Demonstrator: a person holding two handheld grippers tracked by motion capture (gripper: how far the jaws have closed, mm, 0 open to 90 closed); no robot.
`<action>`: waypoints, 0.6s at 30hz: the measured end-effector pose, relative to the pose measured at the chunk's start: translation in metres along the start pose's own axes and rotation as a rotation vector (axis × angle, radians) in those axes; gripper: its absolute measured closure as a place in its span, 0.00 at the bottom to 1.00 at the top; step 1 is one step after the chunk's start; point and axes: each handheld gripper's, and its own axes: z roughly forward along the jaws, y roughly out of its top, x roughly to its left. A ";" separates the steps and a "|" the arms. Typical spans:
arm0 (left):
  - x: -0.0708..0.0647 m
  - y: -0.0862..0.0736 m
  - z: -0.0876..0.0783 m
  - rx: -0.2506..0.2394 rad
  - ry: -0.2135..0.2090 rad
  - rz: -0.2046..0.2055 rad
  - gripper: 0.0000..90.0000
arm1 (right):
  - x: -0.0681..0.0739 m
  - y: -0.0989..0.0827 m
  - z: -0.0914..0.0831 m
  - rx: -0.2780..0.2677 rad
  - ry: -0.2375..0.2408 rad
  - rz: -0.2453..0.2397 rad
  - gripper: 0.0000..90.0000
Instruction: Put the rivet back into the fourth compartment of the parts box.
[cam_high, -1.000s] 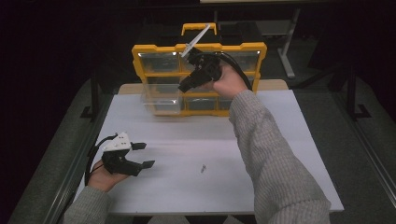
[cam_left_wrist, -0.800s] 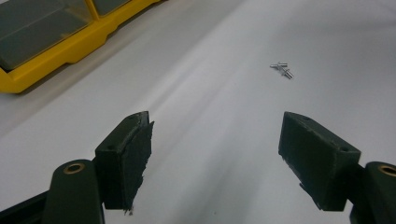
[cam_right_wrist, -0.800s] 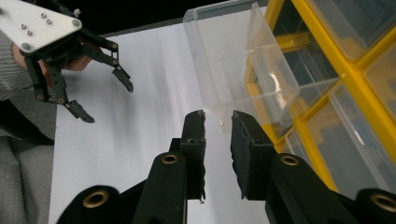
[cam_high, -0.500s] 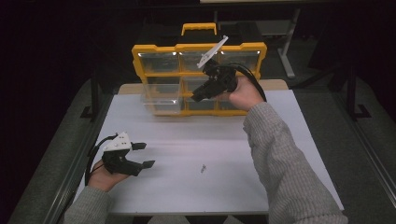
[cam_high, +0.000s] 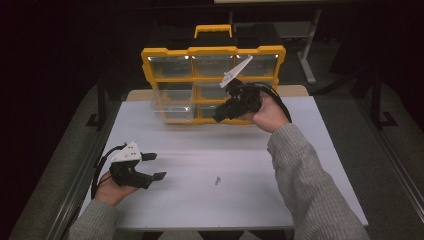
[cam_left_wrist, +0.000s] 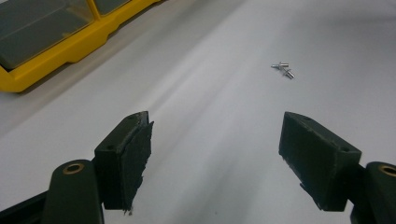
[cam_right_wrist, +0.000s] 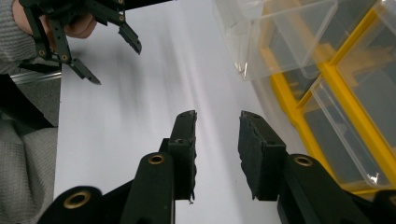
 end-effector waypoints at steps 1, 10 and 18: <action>0.000 0.000 0.000 0.000 0.000 -0.002 0.28 | 0.001 -0.002 0.001 -0.003 0.003 0.000 0.72; -0.001 0.000 0.002 0.005 -0.001 -0.008 0.28 | 0.008 -0.022 0.011 -0.009 0.026 0.027 0.67; -0.001 0.000 0.001 0.007 0.004 -0.004 0.27 | 0.016 -0.036 0.023 -0.006 0.031 0.019 0.65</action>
